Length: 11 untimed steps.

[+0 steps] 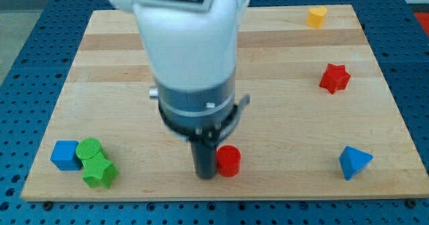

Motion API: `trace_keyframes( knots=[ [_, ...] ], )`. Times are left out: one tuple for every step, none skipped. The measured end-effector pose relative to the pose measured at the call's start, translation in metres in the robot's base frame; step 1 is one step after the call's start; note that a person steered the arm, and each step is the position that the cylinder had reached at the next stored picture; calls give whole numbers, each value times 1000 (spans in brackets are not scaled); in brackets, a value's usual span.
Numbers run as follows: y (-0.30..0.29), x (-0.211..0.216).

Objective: Place the red circle left to the blue triangle

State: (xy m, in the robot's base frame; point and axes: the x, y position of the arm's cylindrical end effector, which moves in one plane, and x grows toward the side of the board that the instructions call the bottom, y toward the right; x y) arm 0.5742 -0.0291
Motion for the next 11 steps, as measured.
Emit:
trace_keyframes(
  knots=[
    [0, -64],
    [0, -75],
    [18, -84],
    [87, -59],
    [128, -12],
    [113, 35],
    [101, 44],
    [80, 44],
    [77, 24],
    [68, 1],
    [63, -36]
  ],
)
